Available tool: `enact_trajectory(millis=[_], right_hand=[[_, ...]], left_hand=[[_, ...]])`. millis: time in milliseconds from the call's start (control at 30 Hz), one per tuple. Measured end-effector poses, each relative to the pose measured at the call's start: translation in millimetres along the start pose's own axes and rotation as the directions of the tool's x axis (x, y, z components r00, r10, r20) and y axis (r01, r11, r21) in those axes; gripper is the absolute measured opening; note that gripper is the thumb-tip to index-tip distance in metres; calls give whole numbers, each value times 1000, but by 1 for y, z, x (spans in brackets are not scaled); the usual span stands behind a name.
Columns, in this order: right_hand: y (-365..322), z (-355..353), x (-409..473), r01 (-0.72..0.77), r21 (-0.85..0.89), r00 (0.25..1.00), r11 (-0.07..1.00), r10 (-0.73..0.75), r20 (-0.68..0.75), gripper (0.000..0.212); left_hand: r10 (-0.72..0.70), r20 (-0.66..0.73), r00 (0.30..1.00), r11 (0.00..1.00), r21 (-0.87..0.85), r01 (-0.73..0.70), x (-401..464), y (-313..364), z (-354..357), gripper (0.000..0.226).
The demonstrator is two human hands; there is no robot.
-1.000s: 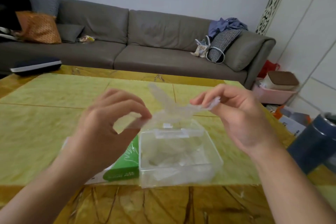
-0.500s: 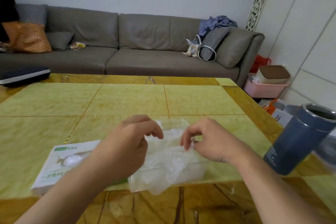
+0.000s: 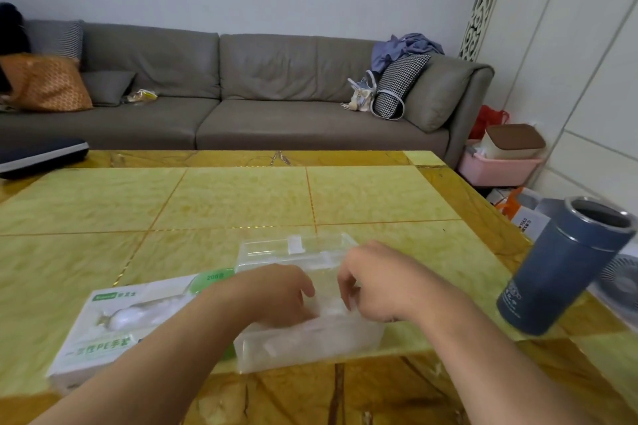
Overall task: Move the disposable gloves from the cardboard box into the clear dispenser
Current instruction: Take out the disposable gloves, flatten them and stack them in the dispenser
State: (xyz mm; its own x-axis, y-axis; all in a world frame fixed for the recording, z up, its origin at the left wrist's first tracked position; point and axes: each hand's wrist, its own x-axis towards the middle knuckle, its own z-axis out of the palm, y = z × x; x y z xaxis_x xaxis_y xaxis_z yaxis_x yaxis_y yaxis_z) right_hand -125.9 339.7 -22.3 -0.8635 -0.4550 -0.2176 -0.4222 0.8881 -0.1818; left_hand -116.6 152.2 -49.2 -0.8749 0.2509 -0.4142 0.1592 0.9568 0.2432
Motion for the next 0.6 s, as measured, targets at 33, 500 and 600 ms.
enact_trajectory(millis=[33,500,600], right_hand=[[-1,-1,-1,-5,-21,1000,1000,5,7,35],[-41,10,15,-111,303,993,946,120,-11,33],[-43,24,24,-166,206,982,964,142,127,18]], left_hand=[[-2,14,1000,1000,29,2,1,1,-1,49],[70,-121,990,978,202,-45,10,-3,13,37],[88,-79,993,990,117,-79,11,-6,13,34]])
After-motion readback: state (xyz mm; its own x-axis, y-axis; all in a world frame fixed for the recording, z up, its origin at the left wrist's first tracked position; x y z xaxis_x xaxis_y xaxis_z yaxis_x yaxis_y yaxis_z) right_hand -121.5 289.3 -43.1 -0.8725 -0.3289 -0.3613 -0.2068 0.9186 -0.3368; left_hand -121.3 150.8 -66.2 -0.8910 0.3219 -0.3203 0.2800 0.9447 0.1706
